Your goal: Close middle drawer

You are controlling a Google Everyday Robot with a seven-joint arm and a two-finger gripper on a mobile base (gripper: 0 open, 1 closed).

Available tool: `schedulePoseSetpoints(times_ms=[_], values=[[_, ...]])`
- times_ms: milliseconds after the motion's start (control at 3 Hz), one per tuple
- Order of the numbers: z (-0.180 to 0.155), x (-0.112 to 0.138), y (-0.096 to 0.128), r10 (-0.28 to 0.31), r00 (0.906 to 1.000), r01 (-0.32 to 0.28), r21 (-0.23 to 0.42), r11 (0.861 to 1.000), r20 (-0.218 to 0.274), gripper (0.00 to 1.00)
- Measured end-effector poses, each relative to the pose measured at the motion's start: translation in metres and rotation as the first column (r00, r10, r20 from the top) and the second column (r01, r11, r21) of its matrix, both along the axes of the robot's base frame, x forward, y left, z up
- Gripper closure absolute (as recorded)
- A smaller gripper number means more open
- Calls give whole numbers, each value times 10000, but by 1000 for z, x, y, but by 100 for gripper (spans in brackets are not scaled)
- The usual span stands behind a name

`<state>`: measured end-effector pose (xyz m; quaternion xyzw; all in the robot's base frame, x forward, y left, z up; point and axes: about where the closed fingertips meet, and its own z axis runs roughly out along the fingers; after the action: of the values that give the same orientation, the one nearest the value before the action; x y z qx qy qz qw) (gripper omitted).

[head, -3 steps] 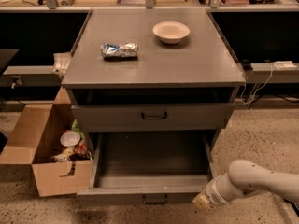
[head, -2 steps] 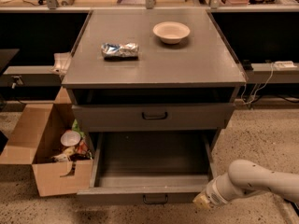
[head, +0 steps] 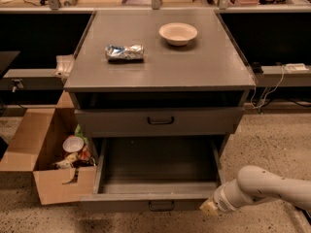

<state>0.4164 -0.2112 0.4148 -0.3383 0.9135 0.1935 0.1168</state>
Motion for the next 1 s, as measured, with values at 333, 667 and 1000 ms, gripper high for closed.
schedulePoseSetpoints(times_ms=[333, 667, 1000], values=[[0, 7, 1, -107, 9999, 106, 75, 9999, 94, 100], [0, 7, 1, -107, 9999, 106, 75, 9999, 94, 100], [1, 7, 2, -194, 9998, 193, 52, 9998, 103, 100]])
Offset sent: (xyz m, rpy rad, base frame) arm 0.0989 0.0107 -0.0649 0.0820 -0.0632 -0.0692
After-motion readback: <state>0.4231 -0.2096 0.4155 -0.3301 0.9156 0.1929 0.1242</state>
